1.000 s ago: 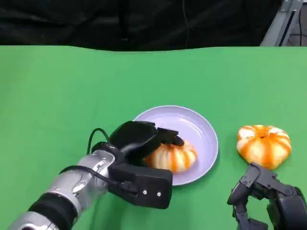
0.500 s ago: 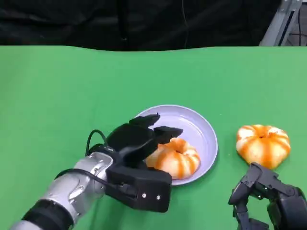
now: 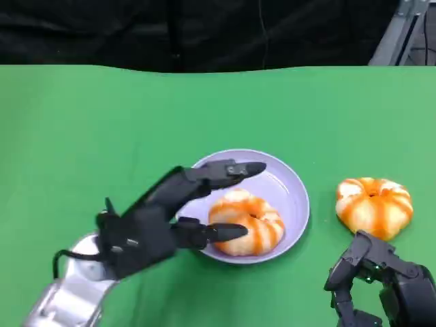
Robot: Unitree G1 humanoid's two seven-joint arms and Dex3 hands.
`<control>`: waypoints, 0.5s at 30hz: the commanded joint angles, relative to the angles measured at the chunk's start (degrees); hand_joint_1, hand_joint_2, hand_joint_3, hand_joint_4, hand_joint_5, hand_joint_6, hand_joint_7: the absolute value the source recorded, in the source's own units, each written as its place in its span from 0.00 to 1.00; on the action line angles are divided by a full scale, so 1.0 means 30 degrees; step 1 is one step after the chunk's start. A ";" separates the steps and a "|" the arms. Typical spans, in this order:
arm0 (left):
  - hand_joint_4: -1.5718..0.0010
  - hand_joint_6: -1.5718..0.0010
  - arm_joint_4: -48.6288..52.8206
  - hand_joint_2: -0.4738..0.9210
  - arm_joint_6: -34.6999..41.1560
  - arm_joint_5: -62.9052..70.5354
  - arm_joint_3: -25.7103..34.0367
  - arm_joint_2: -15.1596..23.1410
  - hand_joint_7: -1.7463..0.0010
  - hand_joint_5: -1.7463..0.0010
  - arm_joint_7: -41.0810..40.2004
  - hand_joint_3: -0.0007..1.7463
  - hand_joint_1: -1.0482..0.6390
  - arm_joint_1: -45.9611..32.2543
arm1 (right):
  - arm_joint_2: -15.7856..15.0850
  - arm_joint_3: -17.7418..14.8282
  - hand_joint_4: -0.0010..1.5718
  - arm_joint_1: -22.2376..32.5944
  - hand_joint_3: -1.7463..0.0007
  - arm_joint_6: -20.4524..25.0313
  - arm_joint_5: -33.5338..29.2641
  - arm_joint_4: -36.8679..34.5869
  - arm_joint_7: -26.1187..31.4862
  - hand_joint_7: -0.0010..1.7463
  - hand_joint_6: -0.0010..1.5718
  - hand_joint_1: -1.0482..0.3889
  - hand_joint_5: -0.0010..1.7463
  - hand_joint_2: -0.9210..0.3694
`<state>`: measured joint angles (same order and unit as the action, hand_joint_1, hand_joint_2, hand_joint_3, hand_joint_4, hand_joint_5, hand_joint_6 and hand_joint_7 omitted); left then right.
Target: Grasp the bread from the table and place it into the plate.
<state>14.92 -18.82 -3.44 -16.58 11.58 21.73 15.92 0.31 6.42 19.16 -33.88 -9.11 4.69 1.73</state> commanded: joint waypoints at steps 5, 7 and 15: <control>0.51 0.43 -0.7022 0.87 0.7219 -0.6289 0.3063 0.0714 0.91 0.57 0.1854 0.41 0.62 -0.3634 | -0.0156 -0.0183 0.52 0.0065 0.33 0.0015 0.0014 0.0099 0.0125 0.90 0.47 0.62 1.00 0.31; 0.56 0.40 -0.7954 0.78 0.8123 -0.6680 0.3389 0.0747 0.90 0.42 0.1810 0.55 0.64 -0.4066 | -0.0133 -0.0172 0.52 0.0089 0.33 -0.0001 0.0014 0.0116 0.0143 0.90 0.47 0.61 1.00 0.31; 0.42 0.38 -1.1915 0.72 1.0766 -0.9978 0.5870 0.1196 0.30 0.08 0.2433 0.87 0.70 -0.8284 | -0.0157 -0.0088 0.52 0.0145 0.33 0.0222 0.0221 0.0319 -0.0021 0.90 0.46 0.62 1.00 0.30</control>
<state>-14.75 10.54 -27.21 -3.51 13.02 27.39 -0.73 0.28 6.52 19.24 -33.78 -9.31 4.91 1.77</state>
